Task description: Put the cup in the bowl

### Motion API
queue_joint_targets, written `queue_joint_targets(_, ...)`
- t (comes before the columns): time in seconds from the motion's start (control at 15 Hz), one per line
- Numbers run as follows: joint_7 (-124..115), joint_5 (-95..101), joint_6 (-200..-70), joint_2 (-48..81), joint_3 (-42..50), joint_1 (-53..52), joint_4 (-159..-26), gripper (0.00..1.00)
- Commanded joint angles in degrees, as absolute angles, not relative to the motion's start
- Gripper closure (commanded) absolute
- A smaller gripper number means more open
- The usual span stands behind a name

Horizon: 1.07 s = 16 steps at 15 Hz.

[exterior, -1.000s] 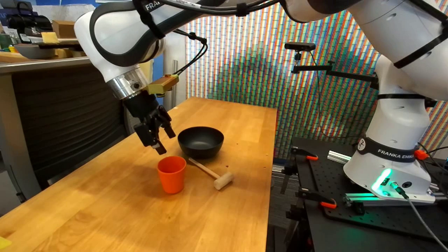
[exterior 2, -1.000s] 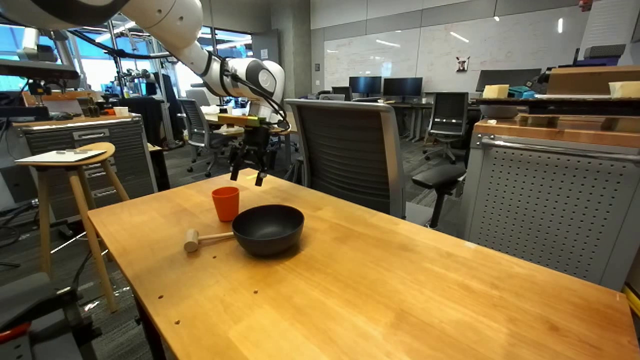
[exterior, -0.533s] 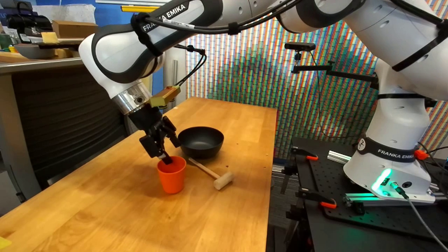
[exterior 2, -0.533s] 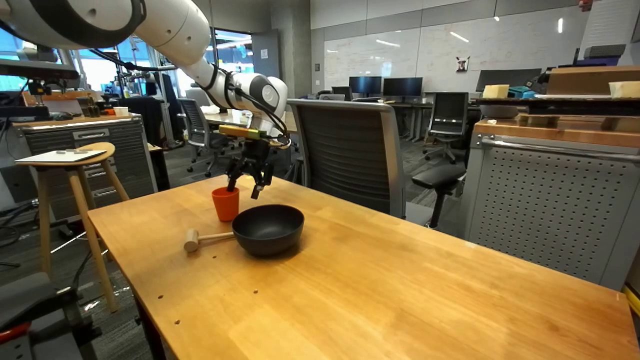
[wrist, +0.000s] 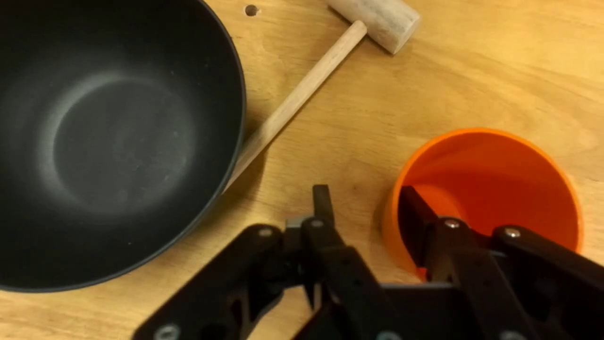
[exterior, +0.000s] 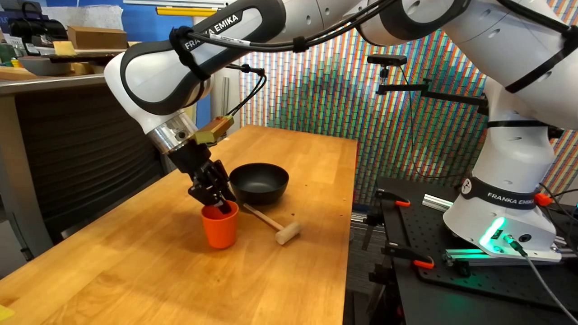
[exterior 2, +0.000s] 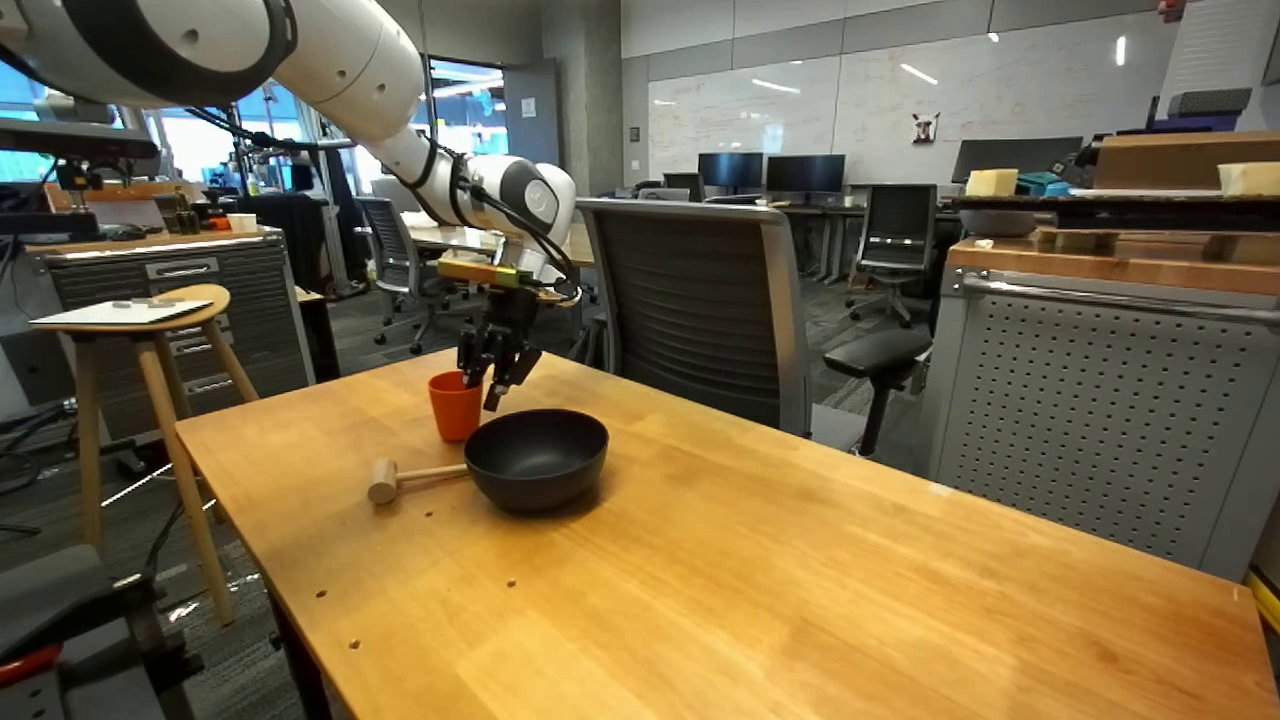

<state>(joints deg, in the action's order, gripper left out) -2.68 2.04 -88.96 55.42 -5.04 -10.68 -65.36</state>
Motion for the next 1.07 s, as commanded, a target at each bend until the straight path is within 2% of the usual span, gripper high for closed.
queue_joint_targets(0.0, -1.9, 1.0, -87.0, 56.7, -5.2, -10.4, -62.4, 0.89)
queue_joint_targets(0.13, -1.5, 0.8, -86.8, 56.6, -5.4, -10.2, -62.3, 1.0)
queue_joint_targets(0.47, -0.2, 0.0, -86.3, 54.6, -5.2, -9.5, -63.4, 0.98)
queue_joint_targets(1.0, -6.8, 1.2, -89.9, 40.0, 2.1, -3.3, -70.8, 0.98)
